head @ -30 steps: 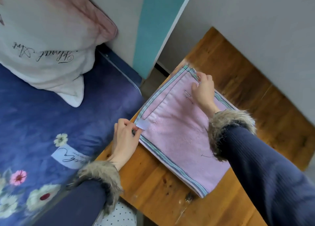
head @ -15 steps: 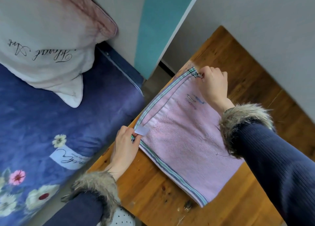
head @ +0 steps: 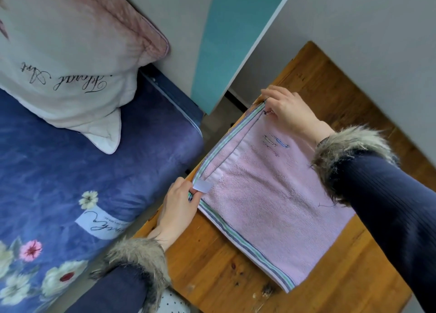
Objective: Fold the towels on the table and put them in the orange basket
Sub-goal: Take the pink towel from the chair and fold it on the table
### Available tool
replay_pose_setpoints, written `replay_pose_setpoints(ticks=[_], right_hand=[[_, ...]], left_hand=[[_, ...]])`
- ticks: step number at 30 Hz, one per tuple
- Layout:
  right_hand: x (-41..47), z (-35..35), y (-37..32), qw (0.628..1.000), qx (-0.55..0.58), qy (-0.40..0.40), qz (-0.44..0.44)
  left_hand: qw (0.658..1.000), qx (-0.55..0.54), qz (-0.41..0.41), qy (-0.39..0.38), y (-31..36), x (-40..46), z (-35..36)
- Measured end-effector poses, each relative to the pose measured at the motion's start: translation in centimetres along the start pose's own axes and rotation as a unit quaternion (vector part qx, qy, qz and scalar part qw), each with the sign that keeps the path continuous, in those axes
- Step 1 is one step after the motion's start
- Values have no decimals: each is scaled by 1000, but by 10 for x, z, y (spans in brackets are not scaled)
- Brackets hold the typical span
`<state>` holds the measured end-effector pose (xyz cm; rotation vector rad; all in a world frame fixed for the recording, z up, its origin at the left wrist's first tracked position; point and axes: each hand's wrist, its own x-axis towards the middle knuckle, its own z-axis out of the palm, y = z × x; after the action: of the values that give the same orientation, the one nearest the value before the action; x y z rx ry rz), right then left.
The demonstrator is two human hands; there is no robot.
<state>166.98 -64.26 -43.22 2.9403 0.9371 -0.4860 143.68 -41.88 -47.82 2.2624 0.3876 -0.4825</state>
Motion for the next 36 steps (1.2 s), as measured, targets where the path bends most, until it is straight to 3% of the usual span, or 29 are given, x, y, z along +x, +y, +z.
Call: replay_pose_setpoints(ticks=[5,10,16,21,26,36], right_hand=[[12,-4,-1,1000,-6,-8,-1],[-6,-8,1,987,120,8,103],[-70,-37,18,947,213,67,230],[-156,-79,25,893,298,136,308],[-256,-118,21,827,393,232,328],[-417,-155,19,751,476,309,336]], left_hand=[[1000,-10,3,-7,0,1,-3],[998,-54,-13,-10,-4,-1,-16],[992,-120,-2,38,12,-4,-49],[969,-240,20,56,58,-3,-83],[947,-308,83,47,115,-15,-103],[939,-218,265,34,235,-71,-129]])
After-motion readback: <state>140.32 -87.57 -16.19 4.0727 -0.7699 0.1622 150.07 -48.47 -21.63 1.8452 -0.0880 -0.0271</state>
